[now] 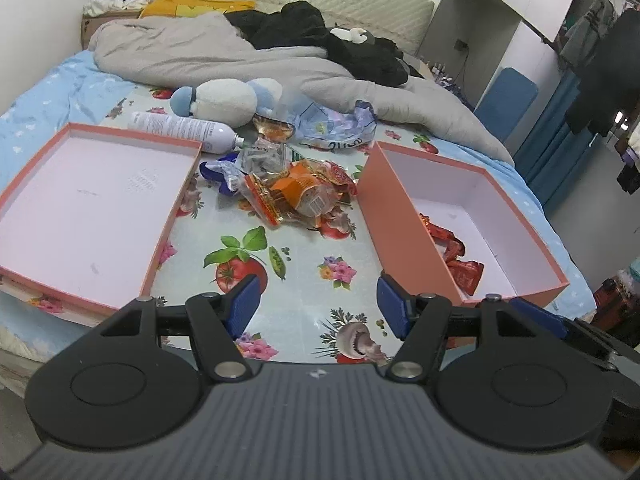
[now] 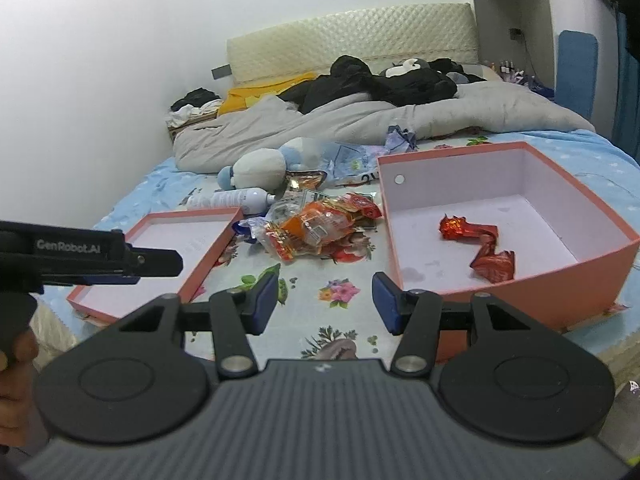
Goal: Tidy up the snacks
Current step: 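Reach both tools into the snack pile toward the orange packets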
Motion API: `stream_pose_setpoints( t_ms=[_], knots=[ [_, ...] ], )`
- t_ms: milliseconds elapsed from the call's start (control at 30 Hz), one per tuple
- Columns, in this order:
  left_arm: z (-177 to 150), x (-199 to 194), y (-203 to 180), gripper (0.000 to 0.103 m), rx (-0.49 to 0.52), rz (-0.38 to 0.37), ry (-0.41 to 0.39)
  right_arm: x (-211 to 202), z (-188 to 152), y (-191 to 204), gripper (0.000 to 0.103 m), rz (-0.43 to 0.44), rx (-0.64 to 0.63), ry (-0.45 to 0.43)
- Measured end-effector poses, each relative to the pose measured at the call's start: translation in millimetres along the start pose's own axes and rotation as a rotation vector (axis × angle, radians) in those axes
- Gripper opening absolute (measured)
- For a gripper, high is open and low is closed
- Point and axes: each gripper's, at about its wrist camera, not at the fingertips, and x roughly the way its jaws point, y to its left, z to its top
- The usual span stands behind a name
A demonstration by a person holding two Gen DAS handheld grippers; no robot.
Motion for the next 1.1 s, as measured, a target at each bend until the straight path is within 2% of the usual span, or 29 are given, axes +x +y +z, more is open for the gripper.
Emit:
stream_pose_setpoints(
  t_ms=[133, 367, 567, 600, 667, 733, 1000, 1100],
  knots=[
    [8, 15, 9, 0.069, 0.001, -0.003, 0.008, 13, -1, 5, 0.055, -0.019, -0.048, -0.011],
    [27, 61, 27, 0.069, 0.017, 0.027, 0.053, 45, 4, 6, 0.055, -0.032, -0.04, -0.008],
    [47, 106, 45, 0.069, 0.015, 0.011, 0.08, 77, 12, 17, 0.055, -0.009, -0.081, 0.005],
    [51, 114, 48, 0.069, 0.016, 0.01, 0.085, 84, 13, 20, 0.057, 0.006, -0.085, 0.01],
    [60, 127, 55, 0.069, 0.011, -0.004, 0.084, 95, 16, 25, 0.076, 0.015, -0.086, 0.023],
    [69, 140, 63, 0.069, 0.011, -0.009, 0.085, 108, 18, 29, 0.084, 0.021, -0.089, 0.033],
    [91, 202, 107, 0.072, -0.013, 0.005, 0.114, 174, 35, 46, 0.084, 0.011, -0.078, 0.056],
    [96, 230, 130, 0.073, -0.064, -0.004, 0.135, 207, 42, 50, 0.084, 0.001, -0.101, 0.065]
  ],
)
